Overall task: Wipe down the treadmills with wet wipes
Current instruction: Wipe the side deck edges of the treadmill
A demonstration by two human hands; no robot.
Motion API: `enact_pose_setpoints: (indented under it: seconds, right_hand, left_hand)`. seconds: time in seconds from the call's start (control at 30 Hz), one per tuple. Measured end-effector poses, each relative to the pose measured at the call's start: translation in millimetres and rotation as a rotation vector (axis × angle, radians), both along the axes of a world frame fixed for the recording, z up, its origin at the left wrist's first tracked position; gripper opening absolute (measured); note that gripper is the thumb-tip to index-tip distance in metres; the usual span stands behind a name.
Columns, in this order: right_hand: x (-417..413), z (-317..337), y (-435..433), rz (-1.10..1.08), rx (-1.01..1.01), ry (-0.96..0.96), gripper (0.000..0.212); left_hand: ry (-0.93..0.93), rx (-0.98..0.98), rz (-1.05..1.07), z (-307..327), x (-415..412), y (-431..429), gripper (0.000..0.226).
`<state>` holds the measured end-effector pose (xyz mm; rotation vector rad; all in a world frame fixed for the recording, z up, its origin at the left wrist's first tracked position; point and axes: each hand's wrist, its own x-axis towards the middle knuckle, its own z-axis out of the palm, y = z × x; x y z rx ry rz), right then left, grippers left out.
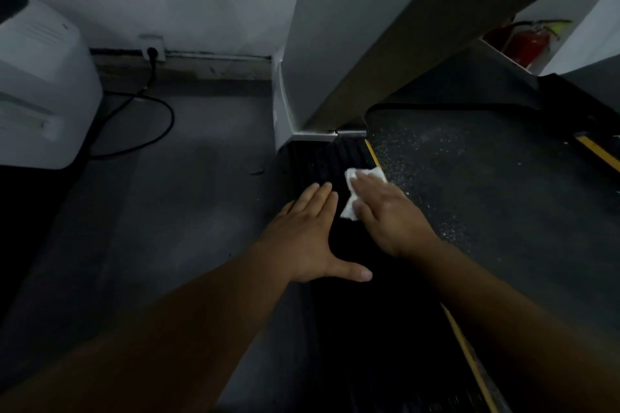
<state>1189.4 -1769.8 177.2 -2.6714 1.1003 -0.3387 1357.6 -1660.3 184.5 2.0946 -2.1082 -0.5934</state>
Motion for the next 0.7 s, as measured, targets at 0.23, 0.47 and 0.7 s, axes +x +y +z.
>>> enact_pose_setpoints:
  seconds: [0.23, 0.47, 0.7]
  right_hand:
    - [6.2, 18.9, 28.6, -0.092, 0.319, -0.299, 0.046]
    - [-16.5, 3.8, 64.9, -0.354, 0.072, -0.575, 0.043]
    - [-11.3, -2.2, 61.8, -0.349, 0.051, -0.330, 0.043]
  left_hand:
    - [-0.026, -0.006, 0.023, 11.1, -3.1, 3.3, 0.140]
    - [-0.108, -0.219, -0.169, 6.4, -19.2, 3.9, 0.108]
    - [-0.227, -0.162, -0.080, -7.7, 11.2, 8.4, 0.098]
